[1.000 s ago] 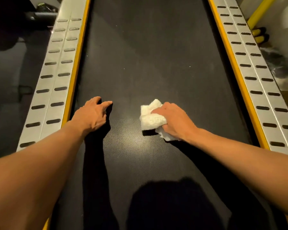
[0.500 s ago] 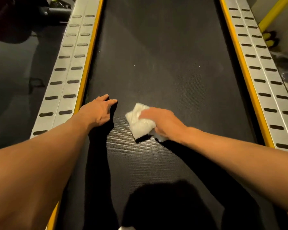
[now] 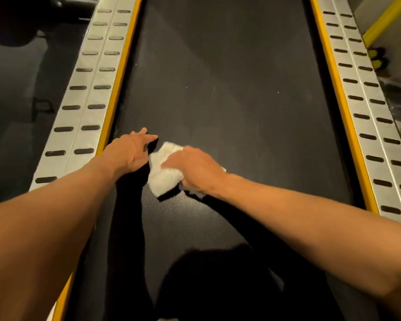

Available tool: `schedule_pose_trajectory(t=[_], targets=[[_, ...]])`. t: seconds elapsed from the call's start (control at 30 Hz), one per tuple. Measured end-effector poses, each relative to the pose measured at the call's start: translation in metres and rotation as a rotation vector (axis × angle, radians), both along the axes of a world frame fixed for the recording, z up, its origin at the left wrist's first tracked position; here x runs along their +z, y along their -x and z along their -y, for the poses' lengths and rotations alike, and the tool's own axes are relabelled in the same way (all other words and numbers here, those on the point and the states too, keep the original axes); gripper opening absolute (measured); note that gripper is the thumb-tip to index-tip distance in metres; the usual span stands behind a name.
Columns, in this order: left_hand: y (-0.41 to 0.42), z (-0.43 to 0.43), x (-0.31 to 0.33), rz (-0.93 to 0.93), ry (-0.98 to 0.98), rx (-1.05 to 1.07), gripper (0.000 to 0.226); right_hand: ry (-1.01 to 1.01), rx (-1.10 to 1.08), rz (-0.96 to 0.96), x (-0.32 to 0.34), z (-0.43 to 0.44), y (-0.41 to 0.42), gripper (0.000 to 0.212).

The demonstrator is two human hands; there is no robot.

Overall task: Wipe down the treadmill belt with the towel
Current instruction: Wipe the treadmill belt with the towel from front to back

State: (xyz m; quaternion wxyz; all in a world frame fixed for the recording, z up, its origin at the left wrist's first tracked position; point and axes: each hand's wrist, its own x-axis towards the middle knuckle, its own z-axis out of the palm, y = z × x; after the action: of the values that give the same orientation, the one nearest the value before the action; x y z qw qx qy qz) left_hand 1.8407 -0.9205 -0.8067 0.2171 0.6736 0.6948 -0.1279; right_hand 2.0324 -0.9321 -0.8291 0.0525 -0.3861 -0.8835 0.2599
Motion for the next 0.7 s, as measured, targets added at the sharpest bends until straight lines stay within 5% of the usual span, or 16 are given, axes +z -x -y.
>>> schedule_pose_trajectory(t=[0.17, 0.37, 0.57, 0.7], targets=[[0.015, 0.005, 0.000, 0.089, -0.062, 0.038, 0.055, -0.101, -0.189, 0.008, -0.006, -0.032, 0.002, 0.054], [0.027, 0.009, 0.003, -0.054, -0.065, 0.090, 0.052, 0.012, 0.141, 0.068, -0.001, -0.004, 0.031, 0.043], [0.039, 0.017, 0.006, 0.010, -0.077, 0.166, 0.053, -0.171, -0.056, 0.049, 0.002, -0.032, 0.038, 0.020], [0.043, 0.017, 0.004, 0.047, -0.100, 0.245, 0.049, -0.135, 0.162, 0.083, -0.006, -0.003, 0.051, 0.053]])
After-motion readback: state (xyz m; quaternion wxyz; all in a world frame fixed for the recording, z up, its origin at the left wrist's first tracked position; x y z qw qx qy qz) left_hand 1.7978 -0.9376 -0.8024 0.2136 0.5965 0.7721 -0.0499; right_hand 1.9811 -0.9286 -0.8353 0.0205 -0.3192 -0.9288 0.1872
